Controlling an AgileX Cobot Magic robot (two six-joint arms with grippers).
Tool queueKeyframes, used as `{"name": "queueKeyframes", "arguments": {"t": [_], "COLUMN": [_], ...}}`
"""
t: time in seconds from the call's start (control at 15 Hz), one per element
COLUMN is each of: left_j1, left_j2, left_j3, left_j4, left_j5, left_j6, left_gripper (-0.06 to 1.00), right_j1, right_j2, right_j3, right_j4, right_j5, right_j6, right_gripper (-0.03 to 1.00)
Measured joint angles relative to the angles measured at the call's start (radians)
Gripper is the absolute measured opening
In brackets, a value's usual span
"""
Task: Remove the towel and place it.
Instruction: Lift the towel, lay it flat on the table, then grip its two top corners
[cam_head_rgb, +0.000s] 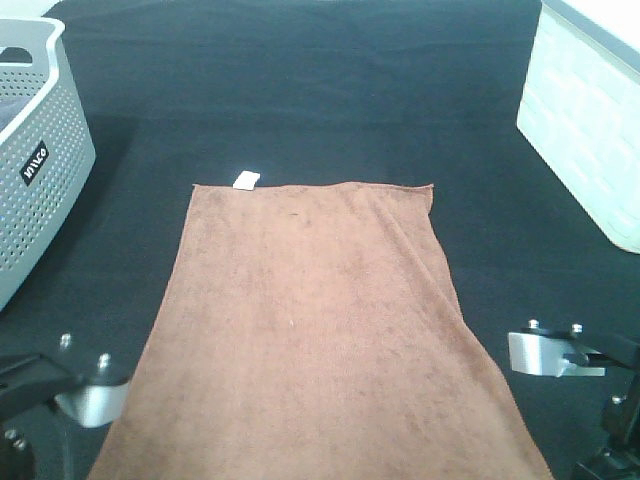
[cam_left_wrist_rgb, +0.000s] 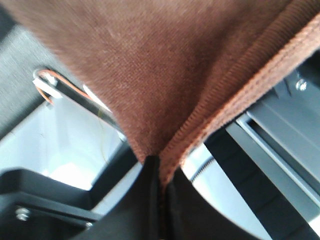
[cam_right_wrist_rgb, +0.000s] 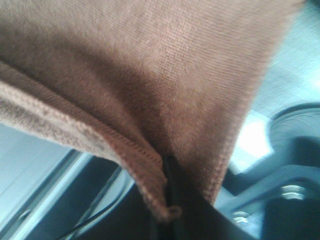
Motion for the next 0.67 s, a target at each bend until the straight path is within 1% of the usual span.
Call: {"name": "queueKeyframes", "arguments": {"t": [0.27, 0.47, 0.67], "left_j1": [-0.004, -0.004, -0.004], "left_j2": [0.009, 0.057, 0.148], "left_j3": [0.008, 0.001, -0.057], "left_j4": [-0.006, -0.006, -0.007], "left_j5": [-0.001, -0.001, -0.010], "left_j6": [-0.002, -0.017, -0.017], "left_gripper": [0.00, 0.00, 0.00], "right_j1": [0.000, 0.000, 0.000], "right_j2": [-0.001, -0.001, 0.025], "right_j3": [0.002, 0.002, 0.003], "right_j4": [0.024, 0.048, 0.071], "right_j5": [-0.003, -0.052, -0.113], "right_j6": [-0.024, -0.024, -0.024], "right_gripper": [0.00, 0.00, 0.00]}}
